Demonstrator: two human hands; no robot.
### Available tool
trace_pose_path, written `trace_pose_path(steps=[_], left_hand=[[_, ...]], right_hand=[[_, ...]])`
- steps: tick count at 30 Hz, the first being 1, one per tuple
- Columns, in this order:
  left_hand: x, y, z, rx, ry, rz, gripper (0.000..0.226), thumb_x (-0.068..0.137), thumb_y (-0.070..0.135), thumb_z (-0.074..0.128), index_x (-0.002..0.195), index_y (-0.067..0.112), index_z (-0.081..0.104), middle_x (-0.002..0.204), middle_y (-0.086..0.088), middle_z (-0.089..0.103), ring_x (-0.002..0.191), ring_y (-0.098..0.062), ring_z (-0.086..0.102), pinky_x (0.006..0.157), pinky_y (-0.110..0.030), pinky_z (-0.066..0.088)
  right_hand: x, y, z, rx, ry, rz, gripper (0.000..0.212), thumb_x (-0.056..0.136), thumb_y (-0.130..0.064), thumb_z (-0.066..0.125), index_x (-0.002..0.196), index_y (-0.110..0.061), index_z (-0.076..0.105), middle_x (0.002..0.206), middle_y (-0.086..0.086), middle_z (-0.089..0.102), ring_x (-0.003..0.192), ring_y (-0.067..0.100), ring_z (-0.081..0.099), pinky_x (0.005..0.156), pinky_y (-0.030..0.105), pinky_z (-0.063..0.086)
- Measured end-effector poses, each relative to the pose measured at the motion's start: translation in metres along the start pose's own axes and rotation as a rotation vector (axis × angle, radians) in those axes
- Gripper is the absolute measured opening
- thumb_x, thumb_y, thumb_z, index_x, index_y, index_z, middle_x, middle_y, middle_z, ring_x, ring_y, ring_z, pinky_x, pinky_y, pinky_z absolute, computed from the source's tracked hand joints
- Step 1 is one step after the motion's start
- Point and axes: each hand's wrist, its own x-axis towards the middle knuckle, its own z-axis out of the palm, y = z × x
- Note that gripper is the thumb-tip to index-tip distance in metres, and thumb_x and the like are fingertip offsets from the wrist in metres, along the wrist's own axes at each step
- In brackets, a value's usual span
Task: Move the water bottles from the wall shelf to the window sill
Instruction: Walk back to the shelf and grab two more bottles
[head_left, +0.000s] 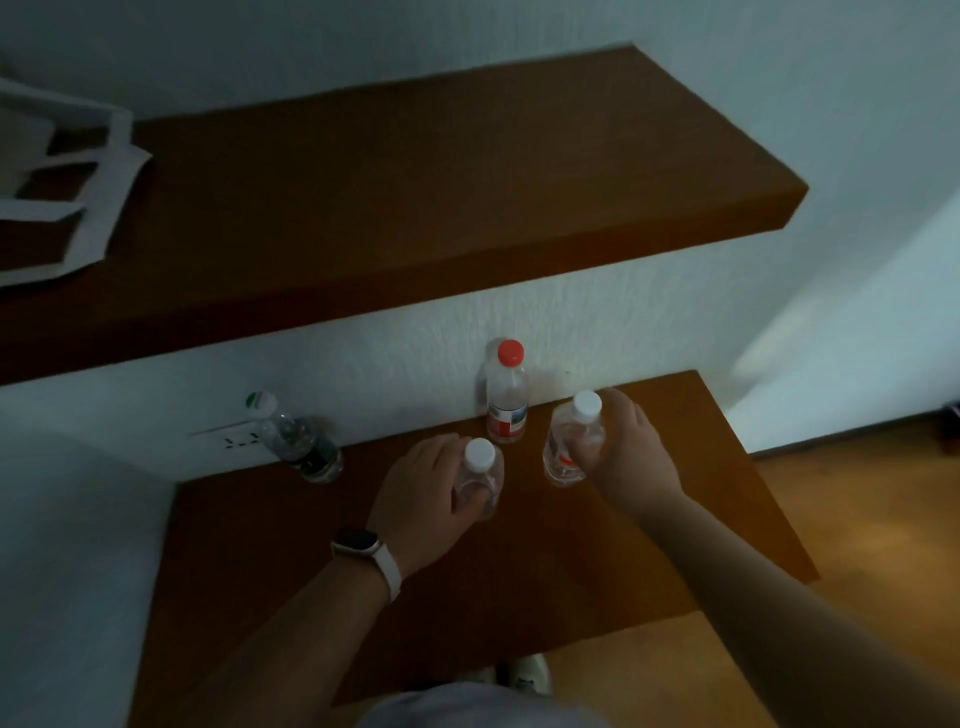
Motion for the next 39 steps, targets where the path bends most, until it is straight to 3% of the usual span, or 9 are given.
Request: trace_pose_path(steps=[3, 8, 12, 15, 17, 21, 28, 33, 39], left_hand=[[0.001, 0.002, 0.008, -0.143, -0.033, -0.028, 0.061, 0.087, 0.057, 0.054, 0.137, 0.022, 0.046, 0.133, 0.003, 0.055, 0.122, -0.011, 0.050, 0.101, -0.029, 0.043], [0.010, 0.000, 0.019, -0.340, -0.061, -0.088, 0.064, 0.083, 0.043, 0.072, 0.137, 0.026, 0.042, 0.133, 0.006, 0.052, 0.122, -0.009, 0.049, 0.097, -0.028, 0.047], [0.012, 0.001, 0.025, -0.508, -0.048, -0.154, 0.067, 0.082, 0.035, 0.075, 0.139, 0.026, 0.039, 0.134, 0.008, 0.050, 0.120, -0.006, 0.049, 0.089, -0.017, 0.045], [0.012, 0.000, 0.030, -0.554, -0.029, -0.139, 0.066, 0.082, 0.034, 0.074, 0.138, 0.025, 0.040, 0.134, 0.006, 0.051, 0.119, -0.007, 0.051, 0.089, -0.021, 0.049], [0.012, 0.001, 0.031, -0.563, -0.011, -0.157, 0.065, 0.082, 0.034, 0.074, 0.137, 0.025, 0.041, 0.133, 0.006, 0.051, 0.118, -0.007, 0.052, 0.090, -0.025, 0.052], [0.008, 0.007, 0.025, -0.599, 0.027, -0.227, 0.060, 0.081, 0.029, 0.076, 0.131, 0.031, 0.043, 0.126, 0.015, 0.051, 0.113, -0.001, 0.052, 0.086, -0.016, 0.047], [-0.009, 0.026, 0.004, -0.591, 0.218, -0.379, 0.054, 0.080, 0.028, 0.078, 0.116, 0.049, 0.043, 0.115, 0.023, 0.055, 0.107, 0.011, 0.052, 0.080, -0.012, 0.049], [-0.033, 0.040, -0.006, -0.539, 0.347, -0.518, 0.055, 0.078, 0.031, 0.079, 0.114, 0.053, 0.044, 0.114, 0.022, 0.056, 0.104, 0.005, 0.055, 0.082, -0.020, 0.050], [-0.073, 0.056, -0.014, -0.503, 0.518, -0.707, 0.054, 0.081, 0.035, 0.077, 0.122, 0.046, 0.045, 0.117, 0.020, 0.058, 0.105, -0.001, 0.060, 0.086, -0.028, 0.055]], right_hand=[[0.006, -0.001, 0.009, 0.052, -0.033, 0.039, 0.078, 0.080, -0.059, 0.065, 0.143, -0.027, 0.031, 0.142, -0.001, 0.046, 0.125, 0.021, 0.050, 0.094, 0.048, 0.052], [0.011, -0.006, 0.019, 0.091, -0.062, 0.073, 0.071, 0.078, -0.050, 0.072, 0.136, -0.026, 0.040, 0.133, -0.005, 0.051, 0.115, 0.018, 0.056, 0.089, 0.038, 0.053], [0.011, -0.009, 0.020, 0.094, -0.064, 0.092, 0.073, 0.077, -0.048, 0.075, 0.136, -0.026, 0.040, 0.133, -0.004, 0.052, 0.113, 0.017, 0.056, 0.090, 0.037, 0.053], [0.012, -0.008, 0.020, 0.086, -0.070, 0.078, 0.072, 0.075, -0.047, 0.077, 0.135, -0.027, 0.041, 0.131, -0.004, 0.053, 0.111, 0.015, 0.055, 0.090, 0.035, 0.052], [0.012, -0.007, 0.021, 0.083, -0.091, 0.037, 0.070, 0.076, -0.042, 0.077, 0.134, -0.029, 0.041, 0.131, -0.005, 0.053, 0.113, 0.015, 0.054, 0.092, 0.034, 0.051], [0.013, -0.005, 0.020, 0.057, -0.143, -0.045, 0.064, 0.077, -0.043, 0.076, 0.131, -0.033, 0.043, 0.129, -0.008, 0.054, 0.113, 0.012, 0.054, 0.092, 0.033, 0.050], [0.026, -0.014, 0.009, 0.115, -0.287, -0.207, 0.046, 0.081, -0.043, 0.072, 0.121, -0.036, 0.048, 0.109, -0.015, 0.059, 0.095, 0.005, 0.059, 0.073, 0.020, 0.047], [0.031, -0.026, 0.007, 0.158, -0.419, -0.377, 0.052, 0.082, -0.044, 0.072, 0.125, -0.039, 0.044, 0.114, -0.016, 0.059, 0.101, 0.004, 0.058, 0.083, 0.029, 0.051], [0.026, -0.063, -0.002, 0.155, -0.583, -0.626, 0.035, 0.084, -0.028, 0.074, 0.092, -0.045, 0.045, 0.092, -0.023, 0.056, 0.084, -0.015, 0.056, 0.070, 0.009, 0.044]])
